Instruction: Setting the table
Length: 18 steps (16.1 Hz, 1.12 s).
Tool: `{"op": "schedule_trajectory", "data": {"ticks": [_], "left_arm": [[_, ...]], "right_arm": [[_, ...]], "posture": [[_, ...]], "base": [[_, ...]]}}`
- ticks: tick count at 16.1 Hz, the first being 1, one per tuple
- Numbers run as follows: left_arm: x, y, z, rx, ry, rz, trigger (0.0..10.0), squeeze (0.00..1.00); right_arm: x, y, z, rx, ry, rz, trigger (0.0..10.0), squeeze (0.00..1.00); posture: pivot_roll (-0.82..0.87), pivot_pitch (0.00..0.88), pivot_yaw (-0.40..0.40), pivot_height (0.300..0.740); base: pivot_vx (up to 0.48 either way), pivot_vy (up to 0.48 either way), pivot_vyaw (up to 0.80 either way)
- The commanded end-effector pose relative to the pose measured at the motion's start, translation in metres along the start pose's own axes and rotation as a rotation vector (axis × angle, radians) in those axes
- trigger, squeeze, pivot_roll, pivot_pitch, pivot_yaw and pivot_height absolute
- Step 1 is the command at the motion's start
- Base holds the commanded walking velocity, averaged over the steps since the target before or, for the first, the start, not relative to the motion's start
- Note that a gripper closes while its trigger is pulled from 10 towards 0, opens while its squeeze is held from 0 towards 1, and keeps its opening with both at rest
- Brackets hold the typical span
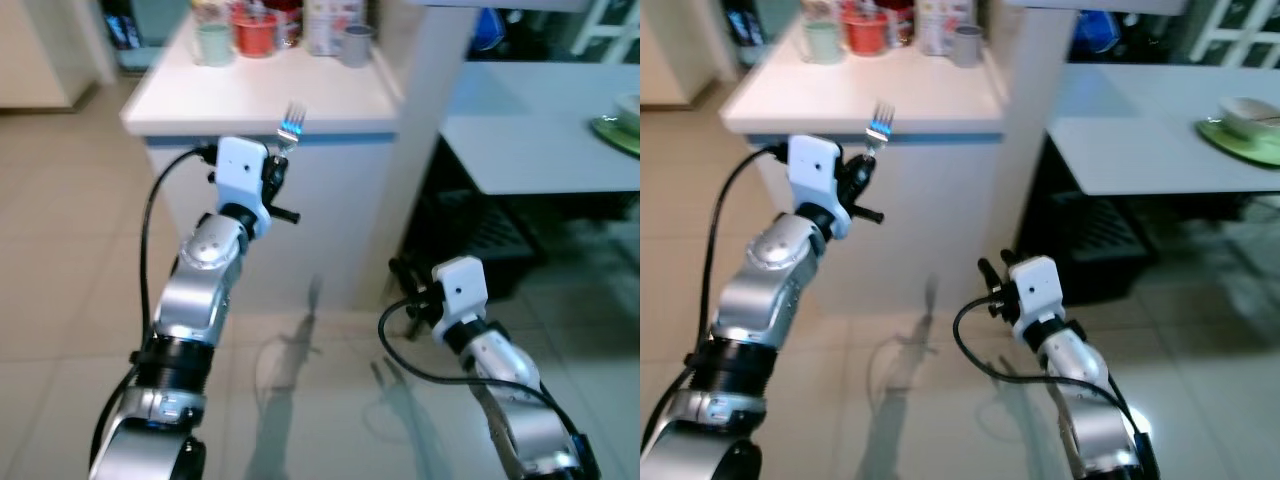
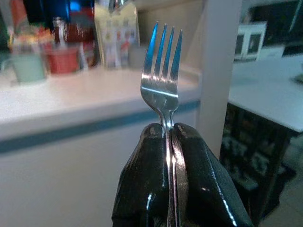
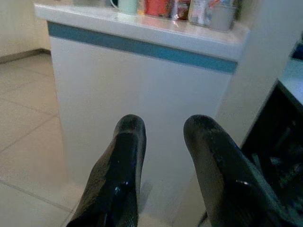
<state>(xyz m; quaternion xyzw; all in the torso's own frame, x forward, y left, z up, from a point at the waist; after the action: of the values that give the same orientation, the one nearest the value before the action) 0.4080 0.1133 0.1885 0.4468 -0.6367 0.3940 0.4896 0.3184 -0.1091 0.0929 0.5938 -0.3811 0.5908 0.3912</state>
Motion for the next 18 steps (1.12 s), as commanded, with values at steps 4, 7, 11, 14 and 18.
{"op": "schedule_trajectory", "data": {"ticks": [4,7,11,14,18], "left_arm": [[0.0,-0.005,-0.001,0.008,-0.047,-0.017,2.4,0.0],[-0.001,-0.004,0.003,-0.008,-0.057,-0.022,10.0,0.0],[0.004,-0.009,0.01,-0.035,-0.051,-0.015,10.0,0.0],[0.004,-0.011,0.011,-0.038,-0.063,-0.018,10.0,0.0],[0.008,-0.013,0.015,-0.054,-0.066,-0.002,10.0,0.0]], "right_arm": [[0.001,-0.002,-0.006,0.015,0.002,0.004,10.0,0.0],[0.0,0.0,-0.01,0.022,-0.004,0.001,10.0,0.0],[0.001,0.001,-0.011,0.018,-0.01,0.004,10.0,0.0],[0.001,0.002,-0.01,0.014,-0.01,0.003,10.0,0.0],[0.002,0.0,-0.007,0.007,-0.008,0.004,10.0,0.0]], "posture": [[0.08,0.0,0.025,0.74],[0.08,0.0,0.033,0.74],[0.06,0.0,0.043,0.74],[0.05,0.0,0.044,0.74],[0.06,0.0,0.047,0.74]], "base": [[0.379,-0.231,0.0],[0.0,0.0,0.0],[0.36,0.0,0.0],[0.48,0.0,0.0],[0.441,0.0,0.0]]}}
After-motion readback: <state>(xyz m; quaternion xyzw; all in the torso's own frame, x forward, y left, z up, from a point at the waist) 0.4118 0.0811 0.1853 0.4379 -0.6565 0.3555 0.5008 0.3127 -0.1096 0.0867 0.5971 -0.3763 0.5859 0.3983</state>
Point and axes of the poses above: a point about 5 cm out from each wrist's last joint towards the gripper, its own y axis pointing back from the gripper into the wrist, its own x axis along the axis of the wrist's last joint, z = x × y, the point moved 6 cm from there along -y, pointing out of the wrist towards the gripper, and after that the axes turned 6 degrees about -y, right-handed, at the moved point
